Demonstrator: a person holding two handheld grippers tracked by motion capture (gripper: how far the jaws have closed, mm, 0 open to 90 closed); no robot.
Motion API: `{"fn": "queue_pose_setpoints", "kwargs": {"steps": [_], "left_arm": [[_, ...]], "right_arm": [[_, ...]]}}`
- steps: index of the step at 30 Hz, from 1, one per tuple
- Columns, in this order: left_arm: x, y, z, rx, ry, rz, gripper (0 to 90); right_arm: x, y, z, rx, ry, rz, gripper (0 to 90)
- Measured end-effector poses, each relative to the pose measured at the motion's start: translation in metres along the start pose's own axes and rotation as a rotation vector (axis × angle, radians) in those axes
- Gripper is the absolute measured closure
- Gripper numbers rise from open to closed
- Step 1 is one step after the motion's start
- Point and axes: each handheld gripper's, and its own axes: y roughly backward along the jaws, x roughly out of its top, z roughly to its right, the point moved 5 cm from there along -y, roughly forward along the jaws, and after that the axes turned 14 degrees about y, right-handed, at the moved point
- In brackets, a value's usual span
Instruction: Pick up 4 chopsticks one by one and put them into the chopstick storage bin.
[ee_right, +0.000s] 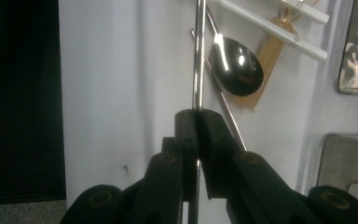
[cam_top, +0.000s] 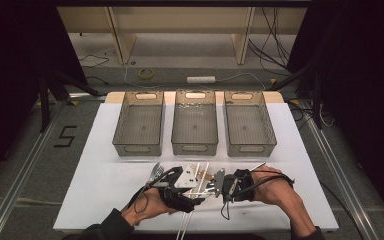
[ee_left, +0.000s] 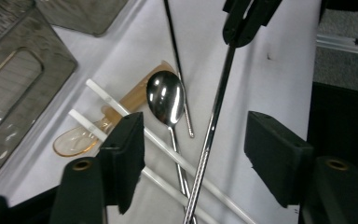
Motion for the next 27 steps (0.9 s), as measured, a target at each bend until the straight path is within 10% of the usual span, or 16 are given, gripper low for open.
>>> {"fn": "queue_pose_setpoints", "kwargs": {"steps": [27], "left_arm": [[-0.009,-0.007,0.011,-0.057,-0.1,-0.095,81.7]], "right_arm": [[0.014,0.0,-0.005,0.01,0.076,-0.007,86.5]]}}
